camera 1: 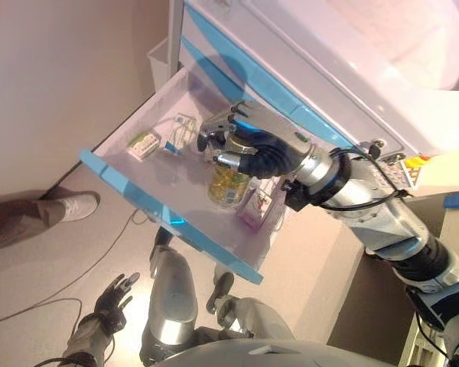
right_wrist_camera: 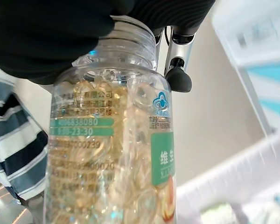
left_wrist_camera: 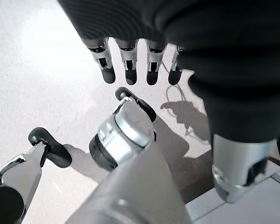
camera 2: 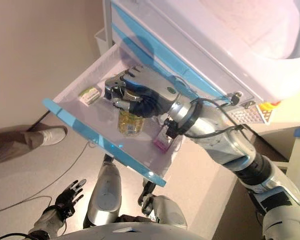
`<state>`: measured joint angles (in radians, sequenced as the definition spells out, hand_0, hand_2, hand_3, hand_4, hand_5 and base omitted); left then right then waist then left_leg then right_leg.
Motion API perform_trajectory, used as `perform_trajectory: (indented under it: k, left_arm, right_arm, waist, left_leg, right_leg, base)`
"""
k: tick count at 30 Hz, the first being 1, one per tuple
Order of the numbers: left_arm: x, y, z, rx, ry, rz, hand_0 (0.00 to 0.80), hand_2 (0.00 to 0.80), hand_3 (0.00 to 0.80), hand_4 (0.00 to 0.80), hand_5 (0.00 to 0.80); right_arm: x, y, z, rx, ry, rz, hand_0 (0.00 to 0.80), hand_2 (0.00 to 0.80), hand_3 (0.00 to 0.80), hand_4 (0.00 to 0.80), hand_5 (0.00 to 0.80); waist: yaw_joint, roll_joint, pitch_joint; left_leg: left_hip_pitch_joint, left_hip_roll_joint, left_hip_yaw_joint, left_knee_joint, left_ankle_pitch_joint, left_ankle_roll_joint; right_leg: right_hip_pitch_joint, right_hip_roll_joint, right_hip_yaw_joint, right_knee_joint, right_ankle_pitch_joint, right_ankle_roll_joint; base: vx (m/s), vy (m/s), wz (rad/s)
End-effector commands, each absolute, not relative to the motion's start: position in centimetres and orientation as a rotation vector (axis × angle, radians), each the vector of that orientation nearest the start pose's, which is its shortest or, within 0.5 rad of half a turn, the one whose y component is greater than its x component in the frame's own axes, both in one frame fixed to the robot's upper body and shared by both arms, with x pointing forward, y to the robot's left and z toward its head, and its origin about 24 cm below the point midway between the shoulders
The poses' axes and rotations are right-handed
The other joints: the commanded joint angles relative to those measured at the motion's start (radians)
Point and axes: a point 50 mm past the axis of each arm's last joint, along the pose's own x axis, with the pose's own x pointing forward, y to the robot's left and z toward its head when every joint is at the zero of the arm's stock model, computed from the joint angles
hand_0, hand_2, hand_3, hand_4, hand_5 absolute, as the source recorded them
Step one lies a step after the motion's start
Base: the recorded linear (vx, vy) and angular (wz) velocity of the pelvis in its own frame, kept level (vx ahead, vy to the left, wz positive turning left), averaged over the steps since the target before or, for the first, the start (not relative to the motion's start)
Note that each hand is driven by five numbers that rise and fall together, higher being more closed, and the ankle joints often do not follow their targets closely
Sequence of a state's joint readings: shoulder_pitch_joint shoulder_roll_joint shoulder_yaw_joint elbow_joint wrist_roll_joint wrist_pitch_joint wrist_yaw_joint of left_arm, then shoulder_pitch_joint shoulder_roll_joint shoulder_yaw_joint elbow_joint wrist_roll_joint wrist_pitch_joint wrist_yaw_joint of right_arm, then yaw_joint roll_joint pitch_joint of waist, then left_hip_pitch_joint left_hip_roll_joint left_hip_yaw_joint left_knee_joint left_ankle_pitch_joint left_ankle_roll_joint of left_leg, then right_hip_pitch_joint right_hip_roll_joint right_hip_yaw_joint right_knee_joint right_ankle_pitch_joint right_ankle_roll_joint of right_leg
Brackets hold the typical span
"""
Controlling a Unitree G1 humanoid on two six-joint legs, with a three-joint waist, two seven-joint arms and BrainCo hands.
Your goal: Open the drawer and pick up the medicine
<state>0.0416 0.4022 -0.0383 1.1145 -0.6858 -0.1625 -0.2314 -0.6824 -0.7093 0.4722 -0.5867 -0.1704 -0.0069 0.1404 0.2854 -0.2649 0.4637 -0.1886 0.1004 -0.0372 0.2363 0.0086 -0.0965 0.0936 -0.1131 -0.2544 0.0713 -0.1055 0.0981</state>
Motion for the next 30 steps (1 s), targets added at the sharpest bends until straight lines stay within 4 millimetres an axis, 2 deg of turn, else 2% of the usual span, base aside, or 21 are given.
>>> perform_trajectory:
  k: [1,5,10,14,19,23,27,30]
  left_arm:
    - [5.9,28.1,-14.4,-0.277,0.962,0.371,0.0,0.0,0.0,0.0,0.0]
    - [4.4,27.5,-14.9,-0.283,1.023,0.389,0.0,0.0,0.0,0.0,0.0]
    - [2.1,27.2,-15.4,-0.309,1.1,0.435,0.0,0.0,0.0,0.0,0.0]
    - [0.7,27.1,-15.6,-0.319,1.146,0.452,0.0,0.0,0.0,0.0,0.0]
    - [0.1,27.0,-15.7,-0.328,1.191,0.454,0.0,0.0,0.0,0.0,0.0]
    - [-0.3,27.2,-15.7,-0.329,1.223,0.447,0.0,0.0,0.0,0.0,0.0]
    - [0.0,27.3,-15.7,-0.325,1.238,0.446,0.0,0.0,0.0,0.0,0.0]
    - [0.6,27.5,-15.6,-0.318,1.245,0.446,0.0,0.0,0.0,0.0,0.0]
  right_arm:
    - [20.1,-7.5,29.1,-0.891,-1.211,0.669,0.8,0.8,0.8,0.8,0.8]
    - [20.3,-8.2,29.8,-0.832,-1.173,0.654,0.8,0.8,0.8,0.8,0.8]
    - [21.7,-9.6,30.9,-0.696,-1.049,0.614,0.8,0.8,0.8,0.8,0.8]
    - [23.7,-10.6,32.0,-0.615,-0.954,0.537,0.8,0.8,0.8,0.8,0.8]
    - [26.1,-11.7,33.5,-0.556,-0.876,0.4,0.8,0.8,0.8,0.8,0.8]
    - [29.3,-13.4,34.4,-0.594,-0.781,0.238,0.8,0.8,0.8,0.8,0.8]
    - [33.3,-15.6,34.1,-0.657,-0.633,0.065,0.8,0.8,0.8,0.8,0.8]
    - [35.7,-18.0,34.3,-0.803,-0.544,-0.11,0.8,0.8,0.8,0.8,0.8]
  waist:
    - [-0.011,0.045,-0.15]
    - [-0.022,0.052,-0.195]
    - [-0.043,0.069,-0.244]
    - [-0.045,0.082,-0.264]
    - [-0.041,0.097,-0.281]
    - [-0.033,0.107,-0.293]
    - [-0.021,0.111,-0.3]
    - [-0.006,0.115,-0.303]
  left_leg:
    - [0.147,-0.034,-0.029,-0.108,-0.084,0.068]
    - [0.189,-0.031,-0.02,-0.131,-0.084,0.067]
    - [0.237,-0.031,-0.01,-0.152,-0.084,0.062]
    - [0.257,-0.035,-0.011,-0.158,-0.079,0.061]
    - [0.275,-0.04,-0.015,-0.164,-0.074,0.059]
    - [0.282,-0.047,-0.02,-0.164,-0.068,0.062]
    - [0.284,-0.055,-0.027,-0.164,-0.063,0.066]
    - [0.282,-0.061,-0.038,-0.162,-0.06,0.068]
  right_leg:
    - [-0.027,-0.036,0.014,0.026,0.095,0.04]
    - [-0.001,-0.038,0.017,0.014,0.095,0.038]
    - [0.028,-0.045,0.021,0.007,0.09,0.034]
    - [0.046,-0.05,0.019,0.004,0.088,0.031]
    - [0.066,-0.059,0.006,-0.001,0.087,0.029]
    - [0.075,-0.068,-0.006,-0.003,0.09,0.03]
    - [0.084,-0.08,-0.021,-0.006,0.095,0.031]
    - [0.09,-0.089,-0.035,-0.005,0.096,0.034]
  base:
    - [0.181,0.043,-0.08]
    - [0.157,0.028,-0.07]
    - [0.12,0.039,-0.07]
    - [0.096,0.048,-0.1]
    - [0.076,0.056,0.0]
    - [0.05,0.059,0.05]
    - [0.036,0.066,0.08]
    - [0.032,0.065,0.07]
